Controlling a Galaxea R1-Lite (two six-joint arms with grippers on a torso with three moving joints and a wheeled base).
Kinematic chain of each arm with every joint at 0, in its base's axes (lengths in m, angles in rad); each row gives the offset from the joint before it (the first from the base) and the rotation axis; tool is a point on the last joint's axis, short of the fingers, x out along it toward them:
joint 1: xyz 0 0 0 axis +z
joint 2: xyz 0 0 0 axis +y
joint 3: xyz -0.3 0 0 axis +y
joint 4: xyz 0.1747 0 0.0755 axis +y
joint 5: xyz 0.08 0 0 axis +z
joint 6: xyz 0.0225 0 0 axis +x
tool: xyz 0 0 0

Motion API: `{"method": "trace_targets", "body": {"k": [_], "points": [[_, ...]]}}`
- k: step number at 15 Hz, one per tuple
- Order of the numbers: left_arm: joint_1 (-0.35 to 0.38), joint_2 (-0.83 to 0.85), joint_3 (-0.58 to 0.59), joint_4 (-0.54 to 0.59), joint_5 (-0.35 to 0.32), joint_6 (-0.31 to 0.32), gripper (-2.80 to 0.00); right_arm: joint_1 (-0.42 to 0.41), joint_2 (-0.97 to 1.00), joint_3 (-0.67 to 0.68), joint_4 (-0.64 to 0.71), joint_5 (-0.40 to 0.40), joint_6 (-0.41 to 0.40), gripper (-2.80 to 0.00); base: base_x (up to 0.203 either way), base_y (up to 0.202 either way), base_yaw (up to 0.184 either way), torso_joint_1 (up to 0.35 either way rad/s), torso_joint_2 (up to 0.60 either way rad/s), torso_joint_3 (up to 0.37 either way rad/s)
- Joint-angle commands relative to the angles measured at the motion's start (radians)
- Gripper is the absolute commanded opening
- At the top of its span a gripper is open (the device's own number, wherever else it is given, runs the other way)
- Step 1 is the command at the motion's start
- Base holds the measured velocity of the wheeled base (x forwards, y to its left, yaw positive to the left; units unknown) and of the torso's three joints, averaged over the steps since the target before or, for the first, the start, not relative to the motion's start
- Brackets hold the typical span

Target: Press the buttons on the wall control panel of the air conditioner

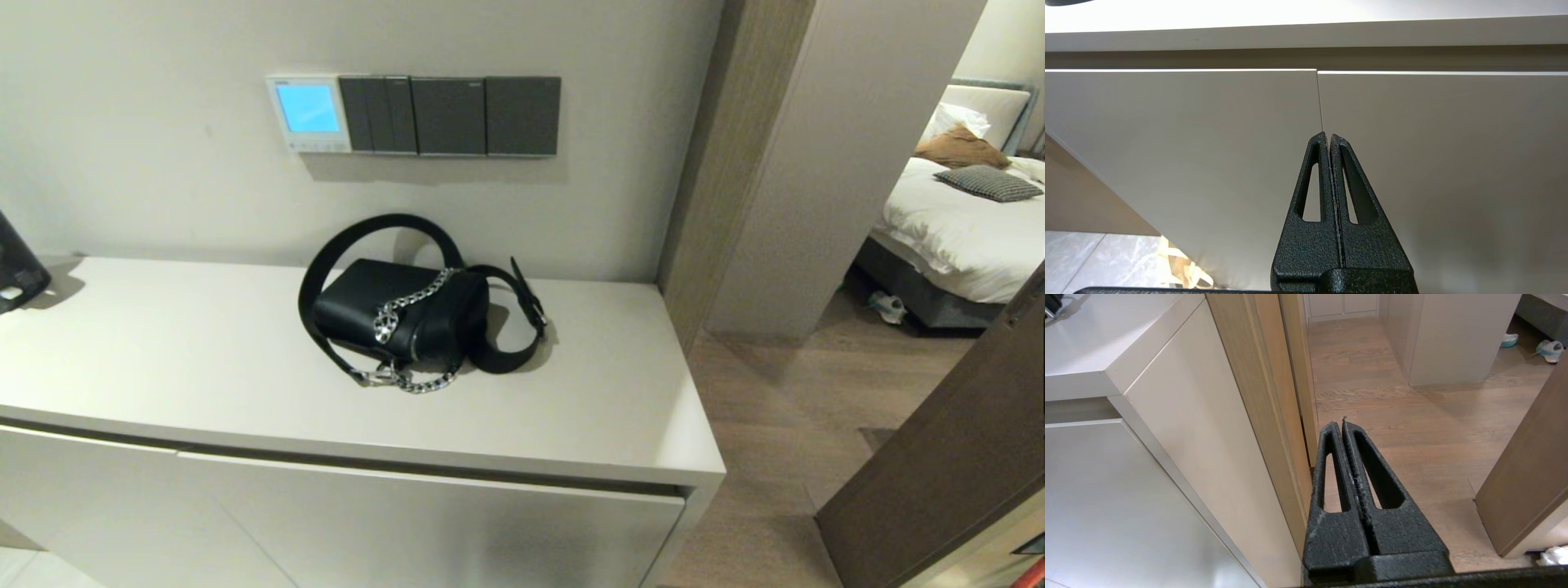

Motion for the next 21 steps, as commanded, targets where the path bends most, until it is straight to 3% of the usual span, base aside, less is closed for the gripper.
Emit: {"method": "trace_targets", "body": {"k": [1,4,6,21], "points": [[-0.001,-0.001,0.001,0.001,0.000,0.013,-2.80,0.000,0.001,0.002,0.000,0.001,0.000,-2.80,0.000,0.000,0.000,0.000,0.00,0.000],[-0.001,-0.001,0.003,-0.005,-0.026,-0.006,-2.80,0.000,0.001,0.002,0.000,0.001,0.000,-2.80,0.000,0.000,0.000,0.000,0.00,0.000],[-0.001,-0.001,0.023,0.001,-0.067,-0.072,-2.80,0.000,0.001,0.002,0.000,0.000,0.000,-2.80,0.000,0.000,0.000,0.000,0.00,0.000],[-0.002,-0.001,0.035,-0.016,-0.075,-0.107,-2.80,0.000,0.001,0.002,0.000,0.000,0.000,-2.80,0.000,0.000,0.000,0.000,0.00,0.000]]}}
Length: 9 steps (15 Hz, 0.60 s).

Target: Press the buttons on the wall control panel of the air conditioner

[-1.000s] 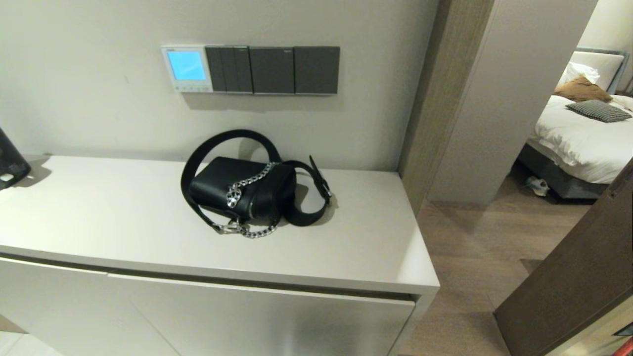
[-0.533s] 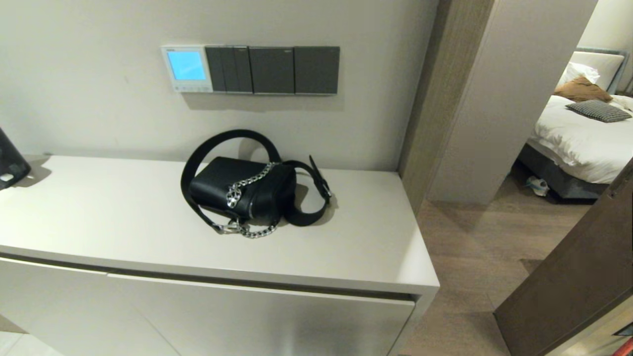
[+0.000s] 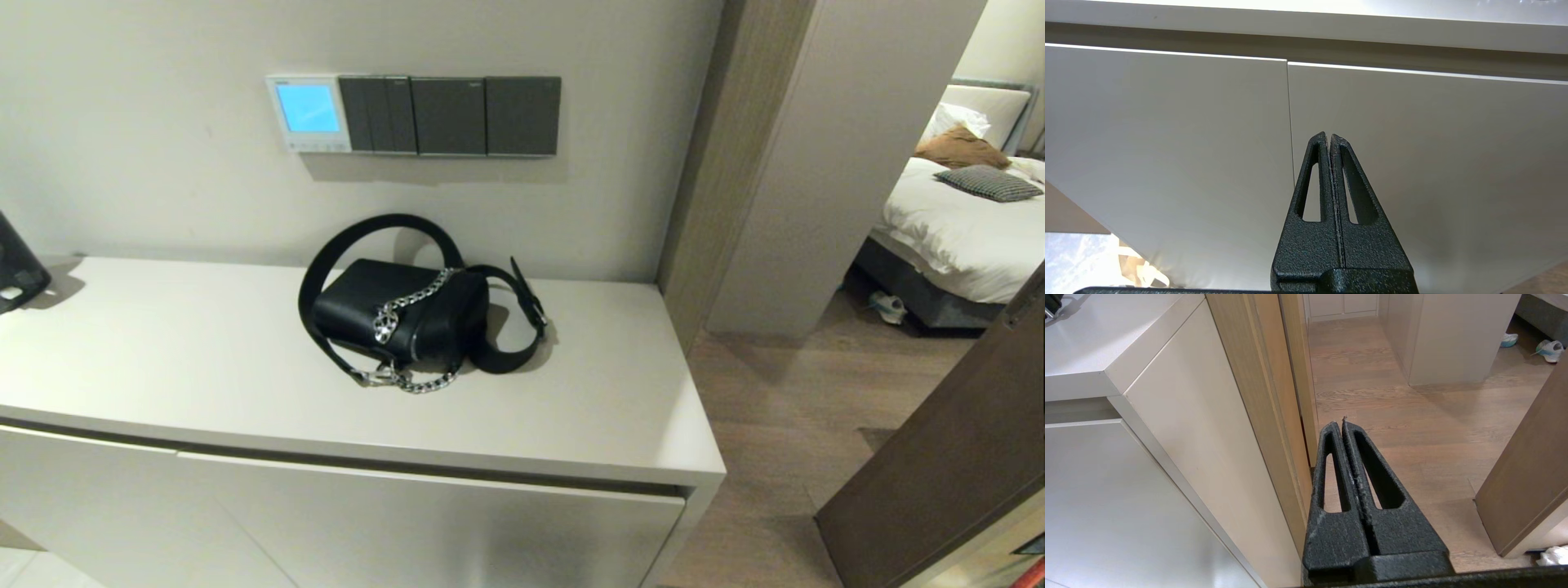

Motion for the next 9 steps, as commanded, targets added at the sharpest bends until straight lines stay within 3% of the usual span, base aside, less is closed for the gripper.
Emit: {"method": "trace_targets", "body": {"k": [1,9], "points": [[0.000,0.002,0.000,0.002,0.000,0.000,-2.80,0.000,0.001,0.002,0.000,0.000,0.000,-2.80,0.000,0.000,0.000,0.000,0.00,0.000],[0.000,0.002,0.000,0.002,0.000,0.000,-2.80,0.000,0.001,0.002,0.000,0.000,0.000,-2.80,0.000,0.000,0.000,0.000,0.00,0.000]]}}
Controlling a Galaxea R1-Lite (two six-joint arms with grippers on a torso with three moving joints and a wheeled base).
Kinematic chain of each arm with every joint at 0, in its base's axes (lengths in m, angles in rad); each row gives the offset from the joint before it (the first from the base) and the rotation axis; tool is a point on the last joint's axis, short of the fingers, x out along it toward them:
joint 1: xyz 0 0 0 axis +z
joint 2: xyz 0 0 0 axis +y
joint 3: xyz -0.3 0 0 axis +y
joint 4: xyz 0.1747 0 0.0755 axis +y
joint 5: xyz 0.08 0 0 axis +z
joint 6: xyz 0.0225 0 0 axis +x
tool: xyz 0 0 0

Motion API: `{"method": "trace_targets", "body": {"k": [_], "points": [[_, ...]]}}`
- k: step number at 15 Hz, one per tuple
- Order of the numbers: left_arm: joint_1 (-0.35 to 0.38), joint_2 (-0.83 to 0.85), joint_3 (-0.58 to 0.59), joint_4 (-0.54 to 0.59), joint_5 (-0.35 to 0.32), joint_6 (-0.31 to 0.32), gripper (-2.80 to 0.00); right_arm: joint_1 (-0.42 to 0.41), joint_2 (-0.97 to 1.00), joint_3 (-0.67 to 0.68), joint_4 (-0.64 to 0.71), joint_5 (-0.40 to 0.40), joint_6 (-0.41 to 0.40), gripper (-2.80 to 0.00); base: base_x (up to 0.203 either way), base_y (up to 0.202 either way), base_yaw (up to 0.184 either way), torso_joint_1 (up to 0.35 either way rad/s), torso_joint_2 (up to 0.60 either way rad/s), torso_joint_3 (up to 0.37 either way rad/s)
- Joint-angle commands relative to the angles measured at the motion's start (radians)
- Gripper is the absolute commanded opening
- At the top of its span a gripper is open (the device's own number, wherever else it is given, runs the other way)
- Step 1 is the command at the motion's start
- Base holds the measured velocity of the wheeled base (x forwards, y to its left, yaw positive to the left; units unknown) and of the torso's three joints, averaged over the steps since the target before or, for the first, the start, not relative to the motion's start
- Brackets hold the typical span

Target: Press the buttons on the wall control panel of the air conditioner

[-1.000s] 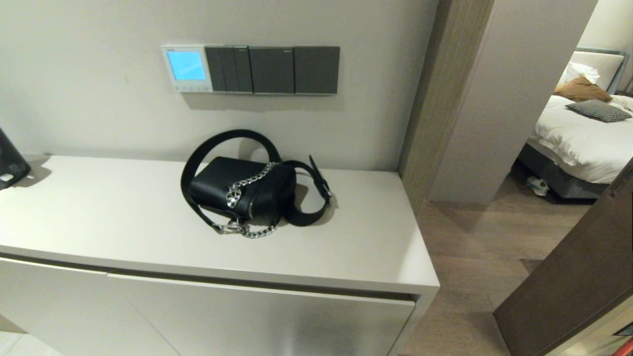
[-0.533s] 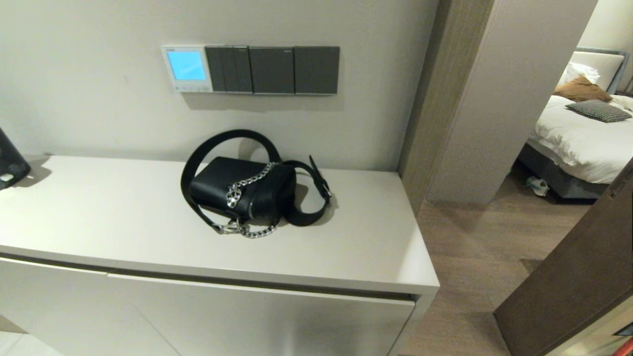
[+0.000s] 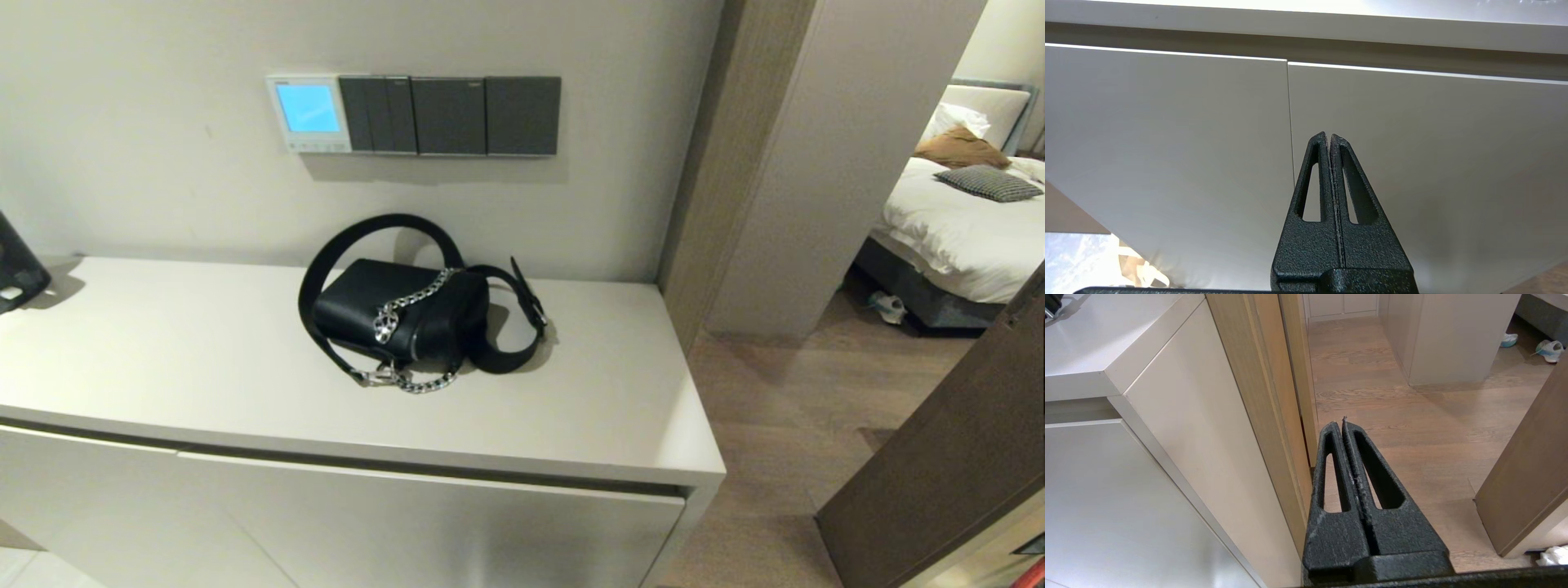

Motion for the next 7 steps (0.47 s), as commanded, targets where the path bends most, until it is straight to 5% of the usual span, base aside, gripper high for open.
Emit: {"method": "trace_targets", "body": {"k": [1,7], "points": [[0.000,0.002,0.000,0.001,0.000,0.000,-2.80,0.000,0.001,0.002,-0.001,0.000,0.000,-2.80,0.000,0.000,0.000,0.000,0.00,0.000],[0.000,0.002,0.000,0.001,0.000,0.000,-2.80,0.000,0.001,0.002,-0.001,0.000,0.000,-2.80,0.000,0.000,0.000,0.000,0.00,0.000]]}}
